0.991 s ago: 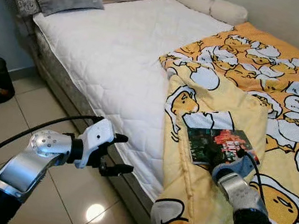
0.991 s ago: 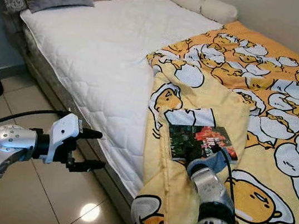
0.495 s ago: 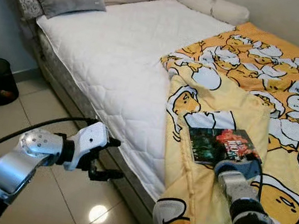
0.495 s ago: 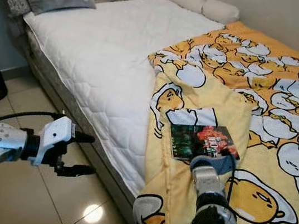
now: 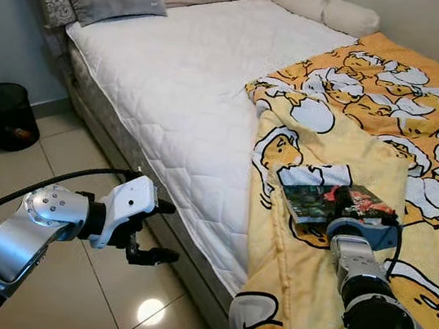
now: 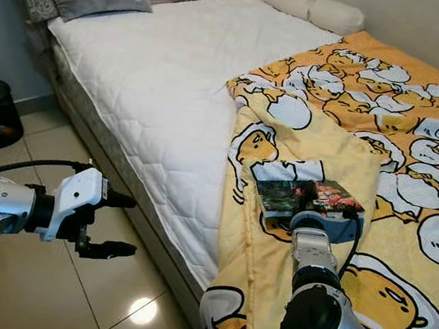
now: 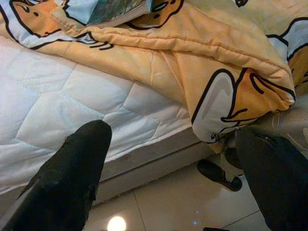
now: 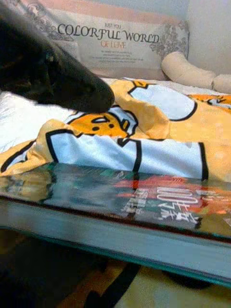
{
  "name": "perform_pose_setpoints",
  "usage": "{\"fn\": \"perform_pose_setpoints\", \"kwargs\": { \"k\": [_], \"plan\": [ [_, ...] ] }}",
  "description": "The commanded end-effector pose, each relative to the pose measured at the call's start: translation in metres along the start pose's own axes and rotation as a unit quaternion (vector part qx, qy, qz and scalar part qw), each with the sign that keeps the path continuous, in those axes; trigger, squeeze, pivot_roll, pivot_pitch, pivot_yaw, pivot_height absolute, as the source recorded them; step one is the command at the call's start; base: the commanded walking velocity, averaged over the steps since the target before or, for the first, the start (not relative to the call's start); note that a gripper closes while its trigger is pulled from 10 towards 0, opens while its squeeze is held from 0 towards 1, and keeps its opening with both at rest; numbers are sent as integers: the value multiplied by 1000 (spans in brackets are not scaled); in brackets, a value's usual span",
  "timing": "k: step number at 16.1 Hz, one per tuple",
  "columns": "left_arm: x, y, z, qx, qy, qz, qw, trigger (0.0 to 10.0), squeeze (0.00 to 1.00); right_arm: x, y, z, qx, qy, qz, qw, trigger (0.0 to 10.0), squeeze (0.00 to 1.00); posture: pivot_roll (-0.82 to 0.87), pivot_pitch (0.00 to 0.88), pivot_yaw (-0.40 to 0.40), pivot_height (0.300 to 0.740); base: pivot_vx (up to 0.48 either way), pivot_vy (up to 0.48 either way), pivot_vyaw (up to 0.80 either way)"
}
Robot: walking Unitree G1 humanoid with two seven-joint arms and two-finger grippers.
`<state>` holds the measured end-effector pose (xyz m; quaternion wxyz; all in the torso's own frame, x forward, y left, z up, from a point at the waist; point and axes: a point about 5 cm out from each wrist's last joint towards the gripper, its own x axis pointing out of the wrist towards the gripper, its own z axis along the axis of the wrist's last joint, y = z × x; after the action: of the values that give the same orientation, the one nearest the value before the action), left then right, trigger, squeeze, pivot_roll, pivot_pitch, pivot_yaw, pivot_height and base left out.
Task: Clean up the room
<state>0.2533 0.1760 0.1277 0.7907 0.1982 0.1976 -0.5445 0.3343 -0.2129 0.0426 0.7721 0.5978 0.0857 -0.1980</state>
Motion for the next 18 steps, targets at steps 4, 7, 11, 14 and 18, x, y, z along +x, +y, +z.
{"fn": "perform_pose_setpoints", "kwargs": {
  "k": [4,7,11,14,18],
  "plan": [
    [-2,8,10,9,-15,22,1000,10000,914,1,4,-2,-39,4,2,999,0,0,166,0,13,740,0,0,0],
    [1,11,12,7,-24,29,999,10000,914,1,1,-1,-47,4,-13,999,0,0,162,0,11,740,0,0,0],
    [10,13,18,4,-43,36,998,10000,918,0,-4,-1,-52,5,-22,998,0,0,154,0,10,740,0,0,0],
    [12,17,21,0,-57,47,997,10000,914,-1,-8,3,-42,-4,-36,998,0,0,144,0,6,740,0,0,0],
    [19,21,22,2,-64,54,996,10000,914,-3,-14,2,-50,-2,-41,998,0,0,127,0,-1,740,0,0,0]
  ]
}}
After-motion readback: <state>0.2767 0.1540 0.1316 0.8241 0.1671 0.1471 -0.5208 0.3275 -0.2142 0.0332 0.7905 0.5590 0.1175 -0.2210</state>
